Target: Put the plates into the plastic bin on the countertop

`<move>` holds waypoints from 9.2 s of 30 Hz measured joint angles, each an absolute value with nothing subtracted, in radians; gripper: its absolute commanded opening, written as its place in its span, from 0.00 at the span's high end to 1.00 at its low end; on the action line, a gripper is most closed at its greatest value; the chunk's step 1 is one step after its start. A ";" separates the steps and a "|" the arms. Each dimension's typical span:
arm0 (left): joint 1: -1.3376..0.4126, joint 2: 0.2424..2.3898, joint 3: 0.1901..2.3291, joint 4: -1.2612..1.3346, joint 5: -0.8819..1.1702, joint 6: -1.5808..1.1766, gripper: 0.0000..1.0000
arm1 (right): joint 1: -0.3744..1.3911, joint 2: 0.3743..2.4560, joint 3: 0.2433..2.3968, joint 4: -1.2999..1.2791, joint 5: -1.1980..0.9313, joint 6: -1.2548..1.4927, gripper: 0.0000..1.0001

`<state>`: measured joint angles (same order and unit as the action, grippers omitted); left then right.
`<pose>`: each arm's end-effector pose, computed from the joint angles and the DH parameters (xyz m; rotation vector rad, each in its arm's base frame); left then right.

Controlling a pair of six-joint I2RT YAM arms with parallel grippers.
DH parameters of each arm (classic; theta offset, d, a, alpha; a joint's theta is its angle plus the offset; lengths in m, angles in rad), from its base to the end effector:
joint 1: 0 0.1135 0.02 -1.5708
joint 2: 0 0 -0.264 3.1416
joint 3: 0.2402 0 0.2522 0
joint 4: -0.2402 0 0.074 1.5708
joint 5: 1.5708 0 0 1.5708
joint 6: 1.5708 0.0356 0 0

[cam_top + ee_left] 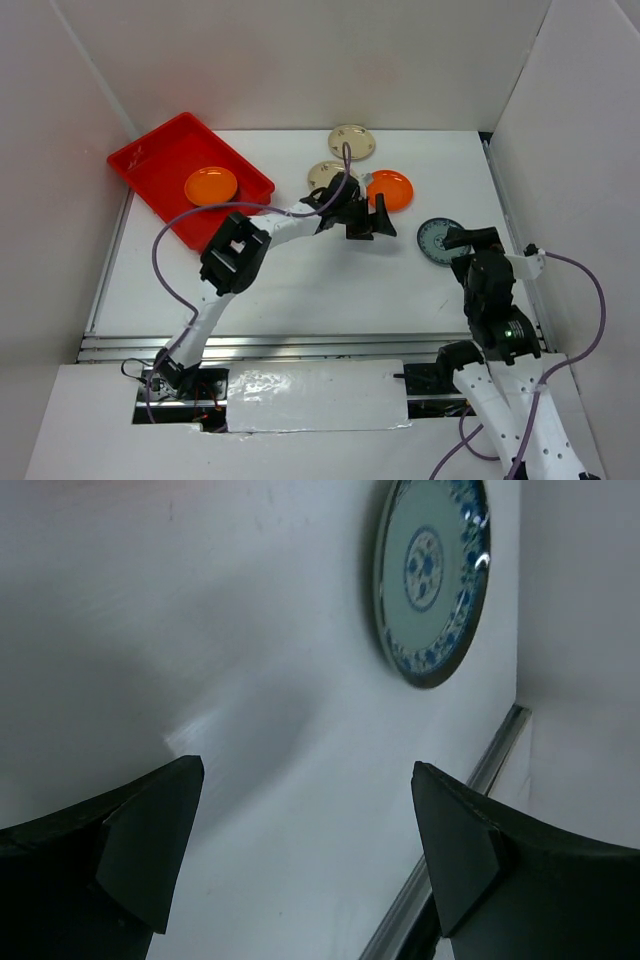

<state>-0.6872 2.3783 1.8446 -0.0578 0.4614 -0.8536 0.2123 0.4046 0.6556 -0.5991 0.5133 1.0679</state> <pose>0.4074 -0.3549 0.1640 0.1007 2.4339 -1.3045 0.0999 0.0036 0.3006 1.0827 1.5501 0.3871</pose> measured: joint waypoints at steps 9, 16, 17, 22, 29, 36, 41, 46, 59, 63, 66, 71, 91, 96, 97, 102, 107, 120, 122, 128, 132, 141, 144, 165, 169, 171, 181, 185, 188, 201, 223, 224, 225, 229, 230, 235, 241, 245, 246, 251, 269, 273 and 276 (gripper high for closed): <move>-0.752 2.093 1.585 -0.207 0.134 -0.867 0.01 | -0.131 0.748 0.514 -0.536 0.356 1.127 0.00; -0.739 1.748 1.559 -0.373 -0.051 -0.833 0.01 | -0.369 0.943 0.463 -0.378 0.131 1.093 0.04; -0.734 1.701 1.548 -0.390 -0.061 -0.823 0.01 | -0.376 0.974 0.463 -0.345 0.104 1.083 0.05; -0.693 1.481 1.441 -0.462 -0.107 -0.779 0.01 | -0.383 1.169 0.473 -0.224 0.021 1.032 0.13; -0.504 1.205 1.268 -0.568 -0.120 -0.709 0.01 | -0.398 1.318 0.505 -0.075 -0.048 0.997 0.47; -0.446 1.155 1.225 -0.584 -0.093 -0.681 0.01 | -0.397 1.414 0.548 -0.062 -0.084 0.986 0.93; -0.420 1.188 1.183 -0.548 -0.045 -0.681 0.01 | -0.395 1.407 0.561 -0.042 -0.120 0.991 1.00; -0.379 1.230 1.101 -0.432 0.101 -0.688 0.01 | -0.237 1.222 0.566 -0.151 0.027 0.962 1.00; -0.383 1.523 1.055 0.046 0.589 -0.794 0.01 | 0.229 1.230 0.786 -0.218 -0.156 0.782 1.00; -0.388 1.572 1.088 0.062 0.606 -0.791 0.02 | 0.298 1.254 0.786 -0.199 -0.253 0.780 1.00; -0.389 1.601 1.111 0.028 0.579 -0.777 0.05 | 0.325 1.255 0.788 -0.164 -0.294 0.781 1.00; -0.389 1.626 1.124 -0.055 0.519 -0.734 0.16 | 0.345 1.255 0.795 -0.126 -0.313 0.788 1.00; 0.065 1.534 1.107 -0.147 0.278 -0.875 1.00 | 0.207 1.361 0.899 -0.046 -0.376 0.790 0.00; 0.262 1.626 1.198 -0.163 0.157 -0.918 1.00 | 0.200 1.356 0.869 -0.048 -0.377 0.781 0.00; 0.274 1.664 1.226 -0.162 0.154 -0.921 1.00 | 0.200 1.356 0.863 -0.049 -0.379 0.777 0.00; 0.287 1.863 1.395 -0.200 0.161 -0.920 0.94 | 0.200 1.353 0.855 -0.056 -0.379 0.756 0.00; 0.281 1.890 1.409 -0.230 0.179 -0.915 0.01 | 0.198 1.341 0.855 -0.059 -0.378 0.737 0.00; 0.093 1.856 1.621 -0.474 0.099 -0.815 0.01 | 0.102 1.623 1.035 -0.180 -0.191 0.756 0.00; 0.068 1.806 1.585 -0.496 0.064 -0.808 0.01 | 0.076 1.706 1.099 -0.212 -0.147 0.765 0.00; -0.014 1.552 1.448 -0.600 -0.023 -0.773 0.01 | 0.001 1.938 1.279 -0.265 -0.116 0.785 0.10; -0.097 1.419 1.444 -0.608 -0.033 -0.741 0.01 | -0.033 2.020 1.374 -0.272 -0.144 0.808 0.32; -0.130 1.380 1.437 -0.621 -0.045 -0.707 0.01 | -0.071 2.144 1.481 -0.283 -0.228 0.855 1.00; -0.139 1.407 1.433 -0.618 -0.042 -0.705 0.01 | -0.078 2.137 1.473 -0.269 -0.246 0.867 1.00; -0.371 1.781 1.526 -0.329 0.483 -0.634 0.06 | 0.224 1.483 1.003 -0.081 -0.491 0.712 1.00; -0.368 1.784 1.526 -0.304 0.501 -0.639 0.30 | 0.227 1.483 0.983 -0.043 -0.583 0.727 1.00; -0.365 1.785 1.526 -0.299 0.505 -0.646 0.63 | 0.227 1.483 0.983 -0.015 -0.612 0.736 1.00; -0.319 1.784 1.533 -0.335 0.448 -0.637 1.00 | 0.215 1.500 0.974 0.037 -0.619 0.777 0.00; -0.191 1.765 1.523 -0.373 0.242 -0.691 1.00 | 0.174 1.489 0.928 0.037 -0.570 0.775 0.00; -0.021 1.743 1.493 -0.348 0.130 -0.746 1.00 | 0.149 1.489 0.901 0.023 -0.553 0.764 0.00; 0.211 2.020 1.735 -0.381 0.077 -0.777 0.48 | 0.135 1.478 0.889 0.014 -0.569 0.723 0.00; 0.096 1.981 1.805 -0.816 -0.192 -0.758 0.01 | 0.191 1.879 1.274 -0.141 -0.292 0.814 0.00; 0.088 1.963 1.792 -0.816 -0.203 -0.756 0.01 | 0.190 1.928 1.320 -0.144 -0.291 0.819 0.00; 0.074 1.931 1.771 -0.819 -0.215 -0.755 0.01 | 0.189 1.982 1.377 -0.153 -0.293 0.824 0.03; -0.028 1.755 1.676 -0.816 -0.256 -0.733 0.01 | 0.184 2.152 1.538 -0.163 -0.308 0.849 0.13; -0.057 1.711 1.662 -0.813 -0.266 -0.731 0.01 | 0.183 2.185 1.565 -0.170 -0.313 0.855 0.16; -0.126 1.537 1.644 -0.794 -0.269 -0.714 0.01 | 0.183 2.325 1.759 -0.250 -0.332 0.889 0.49; -0.112 1.455 1.573 -0.768 -0.262 -0.702 0.01 | 0.183 2.407 1.867 -0.318 -0.334 0.921 1.00; -0.114 1.451 1.524 -0.735 -0.205 -0.679 0.01 | 0.183 2.365 1.797 -0.278 -0.305 0.949 1.00; -0.114 1.452 1.511 -0.722 -0.168 -0.673 0.01 | 0.185 2.318 1.718 -0.242 -0.278 0.957 1.00; -0.118 1.496 1.465 -0.572 0.120 -0.633 0.02 | 0.230 1.982 1.414 -0.302 -0.073 0.915 1.00; -0.147 1.722 1.464 -0.287 0.650 -0.666 0.43 | 0.331 1.634 1.085 0.098 -0.625 0.826 1.00; -0.147 1.726 1.464 -0.275 0.670 -0.669 0.91 | 0.339 1.638 1.088 0.135 -0.657 0.846 1.00; -0.147 1.733 1.464 -0.275 0.681 -0.628 1.00 | 0.336 1.657 1.099 0.136 -0.651 0.874 0.99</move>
<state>-0.1467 1.7332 1.4643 -0.2752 0.6811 -0.6285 0.3359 1.6569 1.0988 0.1364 -0.6510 0.8738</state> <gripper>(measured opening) 0.069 0.022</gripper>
